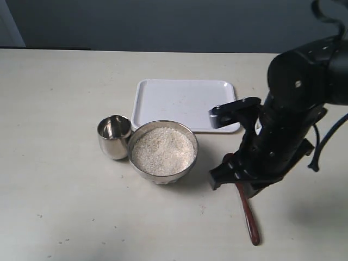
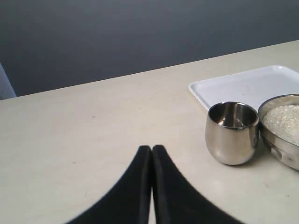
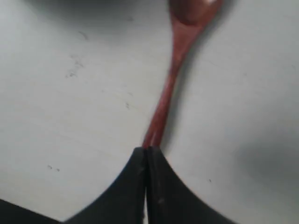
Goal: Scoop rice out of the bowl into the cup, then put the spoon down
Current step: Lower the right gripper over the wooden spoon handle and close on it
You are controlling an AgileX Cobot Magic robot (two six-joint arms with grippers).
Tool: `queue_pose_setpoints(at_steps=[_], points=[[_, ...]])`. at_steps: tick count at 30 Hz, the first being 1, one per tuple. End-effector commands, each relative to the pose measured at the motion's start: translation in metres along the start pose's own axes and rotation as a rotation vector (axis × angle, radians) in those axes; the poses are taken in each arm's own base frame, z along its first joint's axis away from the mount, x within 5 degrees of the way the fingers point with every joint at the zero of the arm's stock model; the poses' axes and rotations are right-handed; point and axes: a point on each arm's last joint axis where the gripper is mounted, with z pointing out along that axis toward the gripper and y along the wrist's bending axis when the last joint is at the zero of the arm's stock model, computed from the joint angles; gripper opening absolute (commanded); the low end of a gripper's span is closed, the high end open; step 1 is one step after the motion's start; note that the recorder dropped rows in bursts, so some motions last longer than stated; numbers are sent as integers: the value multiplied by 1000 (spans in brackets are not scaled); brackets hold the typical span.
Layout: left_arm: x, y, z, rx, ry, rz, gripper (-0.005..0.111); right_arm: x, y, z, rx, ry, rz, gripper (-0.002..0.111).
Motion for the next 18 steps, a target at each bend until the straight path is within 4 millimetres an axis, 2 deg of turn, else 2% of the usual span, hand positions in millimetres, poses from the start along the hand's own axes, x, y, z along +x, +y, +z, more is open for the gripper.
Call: queue_pose_setpoints(at_steps=[1, 5, 7, 11, 18], points=[[-2, 0, -1, -1, -18, 0, 1, -7, 9, 11, 1, -23, -54, 12], [-2, 0, -1, -1, -18, 0, 1, -7, 8, 12, 7, -16, -48, 36], [-2, 0, -1, -1, -18, 0, 1, -5, 8, 12, 16, -1, -17, 45], [-2, 0, -1, -1, -18, 0, 1, -1, 5, 16, 31, 21, 21, 46], [-2, 0, -1, -1, -18, 0, 1, 21, -1, 41, 39, 57, 47, 46]])
